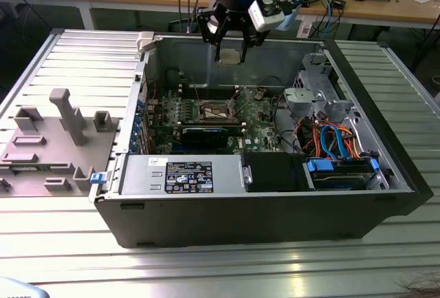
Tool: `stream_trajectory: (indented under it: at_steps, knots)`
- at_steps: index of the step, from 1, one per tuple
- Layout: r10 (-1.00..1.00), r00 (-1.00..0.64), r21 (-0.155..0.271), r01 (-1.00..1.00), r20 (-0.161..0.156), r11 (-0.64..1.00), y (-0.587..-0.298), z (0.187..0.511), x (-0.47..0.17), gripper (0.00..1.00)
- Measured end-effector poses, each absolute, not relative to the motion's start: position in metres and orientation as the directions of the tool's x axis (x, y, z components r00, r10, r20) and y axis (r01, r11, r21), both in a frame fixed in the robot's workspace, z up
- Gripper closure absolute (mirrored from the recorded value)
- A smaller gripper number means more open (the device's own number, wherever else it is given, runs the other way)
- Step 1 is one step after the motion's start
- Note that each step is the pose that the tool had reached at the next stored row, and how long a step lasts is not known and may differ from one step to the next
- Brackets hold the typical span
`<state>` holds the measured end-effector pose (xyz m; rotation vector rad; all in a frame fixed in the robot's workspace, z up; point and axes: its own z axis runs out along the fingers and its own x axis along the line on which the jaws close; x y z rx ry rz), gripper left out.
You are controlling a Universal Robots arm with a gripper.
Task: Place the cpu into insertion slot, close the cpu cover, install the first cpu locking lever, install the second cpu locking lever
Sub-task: 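Place the cpu into insertion slot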
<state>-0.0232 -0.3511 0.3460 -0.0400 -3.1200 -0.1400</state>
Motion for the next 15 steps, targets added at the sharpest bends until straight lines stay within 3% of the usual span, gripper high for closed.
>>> stream_trajectory:
  at_steps: [15]
  knots:
    - [0.025,-1.0,0.089,0.026,0.019,0.996,-0.3511,0.3373,-0.0233,0.45]
